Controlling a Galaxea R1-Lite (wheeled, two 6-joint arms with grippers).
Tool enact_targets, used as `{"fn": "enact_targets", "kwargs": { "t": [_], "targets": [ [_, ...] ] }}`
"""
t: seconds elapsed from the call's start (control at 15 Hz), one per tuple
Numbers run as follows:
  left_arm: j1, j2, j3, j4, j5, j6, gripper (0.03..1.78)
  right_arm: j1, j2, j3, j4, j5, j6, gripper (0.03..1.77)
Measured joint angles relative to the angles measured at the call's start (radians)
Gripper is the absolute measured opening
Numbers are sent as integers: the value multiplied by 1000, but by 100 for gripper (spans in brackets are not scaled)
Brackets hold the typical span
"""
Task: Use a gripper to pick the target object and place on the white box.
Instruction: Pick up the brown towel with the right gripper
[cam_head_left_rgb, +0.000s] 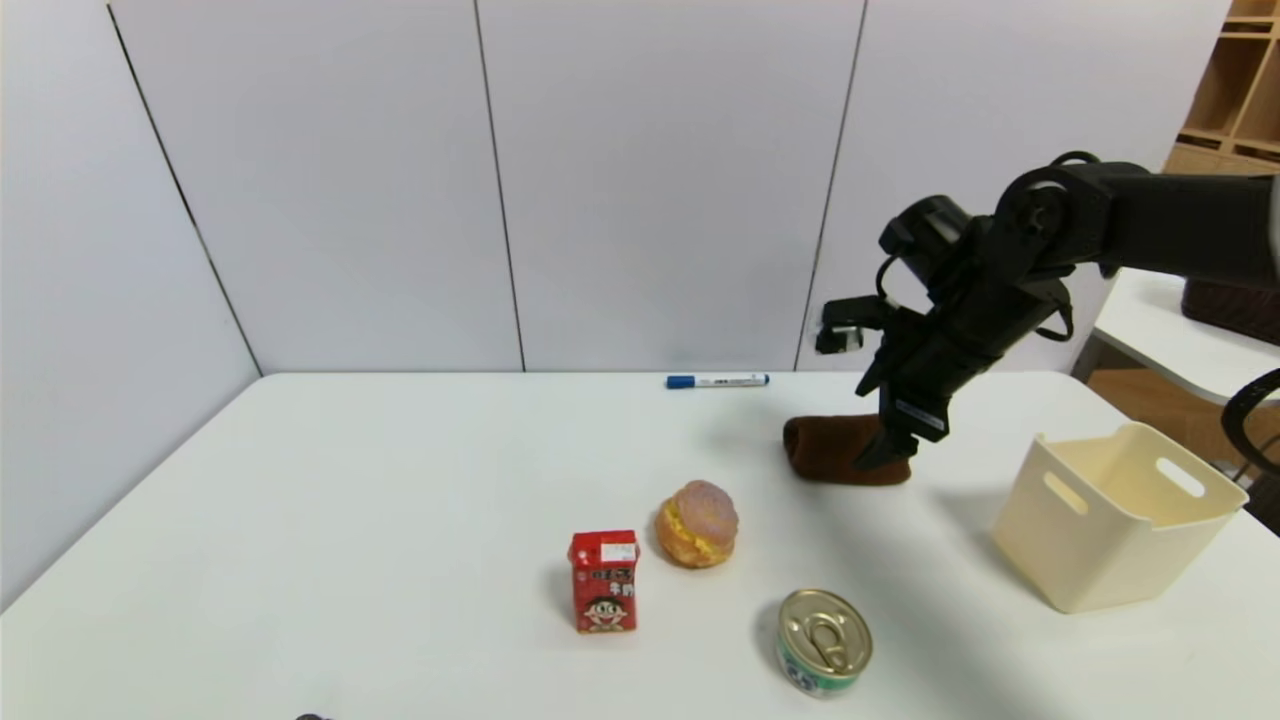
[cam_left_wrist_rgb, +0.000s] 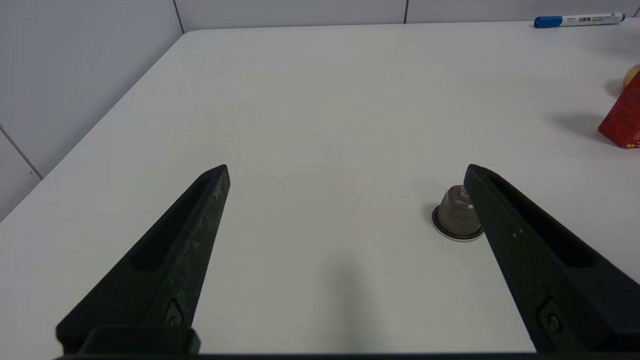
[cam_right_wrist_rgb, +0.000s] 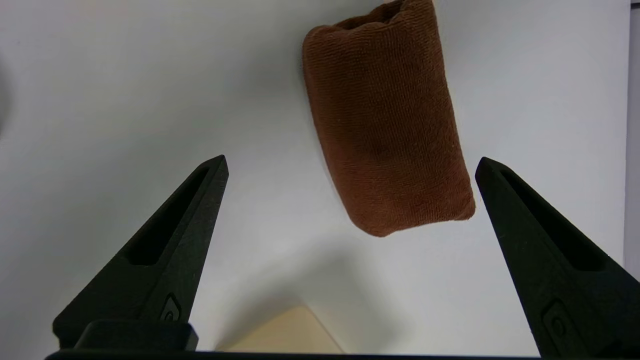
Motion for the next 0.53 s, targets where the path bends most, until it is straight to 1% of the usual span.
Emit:
{"fn": "enact_targets", "kwargs": {
  "t": [0.2, 0.33, 0.4, 0.53],
  "targets": [
    [0, 0, 0, 0, 0, 0, 169, 0, 28, -4, -4, 11, 0, 171],
    [0, 0, 0, 0, 0, 0, 169, -10, 43, -6, -4, 33, -8, 171],
    [0, 0, 0, 0, 0, 0, 169, -16, 48, -6, -3, 46, -27, 171],
    [0, 0, 0, 0, 0, 0, 169, -30, 55, -6, -1, 65, -95, 171]
  ]
}}
